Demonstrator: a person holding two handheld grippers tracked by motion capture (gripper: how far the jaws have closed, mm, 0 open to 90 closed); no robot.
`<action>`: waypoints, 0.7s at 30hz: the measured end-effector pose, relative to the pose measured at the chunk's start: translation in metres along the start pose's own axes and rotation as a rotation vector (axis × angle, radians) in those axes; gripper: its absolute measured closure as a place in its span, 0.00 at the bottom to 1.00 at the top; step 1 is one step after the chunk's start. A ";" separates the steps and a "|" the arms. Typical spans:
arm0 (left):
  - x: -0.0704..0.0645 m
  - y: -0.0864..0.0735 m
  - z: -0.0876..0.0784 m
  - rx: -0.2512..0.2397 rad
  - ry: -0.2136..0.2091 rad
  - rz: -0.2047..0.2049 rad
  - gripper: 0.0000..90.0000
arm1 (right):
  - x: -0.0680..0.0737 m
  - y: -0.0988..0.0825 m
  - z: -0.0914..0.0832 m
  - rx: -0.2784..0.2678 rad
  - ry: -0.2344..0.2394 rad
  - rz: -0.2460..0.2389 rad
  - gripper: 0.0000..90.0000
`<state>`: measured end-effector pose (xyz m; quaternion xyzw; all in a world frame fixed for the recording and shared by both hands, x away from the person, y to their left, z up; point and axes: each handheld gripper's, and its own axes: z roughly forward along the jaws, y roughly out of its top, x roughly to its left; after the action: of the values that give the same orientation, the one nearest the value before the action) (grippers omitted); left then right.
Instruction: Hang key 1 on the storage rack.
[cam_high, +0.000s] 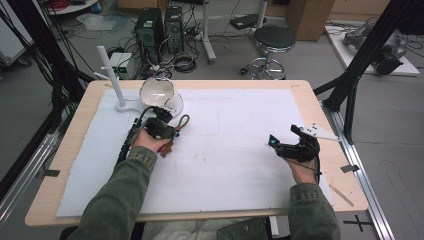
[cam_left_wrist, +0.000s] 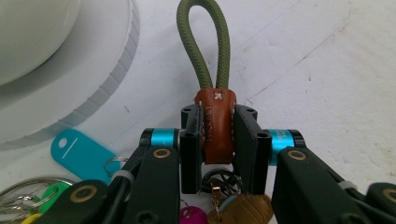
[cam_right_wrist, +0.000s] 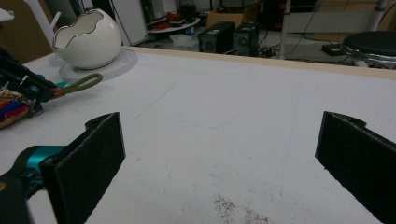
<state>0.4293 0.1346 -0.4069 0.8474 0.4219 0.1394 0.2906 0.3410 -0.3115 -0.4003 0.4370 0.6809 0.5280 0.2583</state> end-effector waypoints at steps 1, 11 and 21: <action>-0.001 0.000 -0.002 -0.002 -0.003 0.003 0.81 | 0.000 0.000 0.000 -0.003 -0.001 0.001 0.01; -0.003 0.000 -0.033 -0.072 0.006 0.031 0.81 | 0.000 0.000 -0.001 -0.011 -0.012 0.014 0.01; 0.006 -0.003 -0.067 -0.138 -0.004 0.012 0.81 | 0.000 -0.001 0.000 -0.006 -0.016 0.019 0.01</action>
<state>0.3987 0.1659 -0.3553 0.8282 0.4056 0.1681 0.3483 0.3401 -0.3116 -0.4013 0.4468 0.6730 0.5289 0.2601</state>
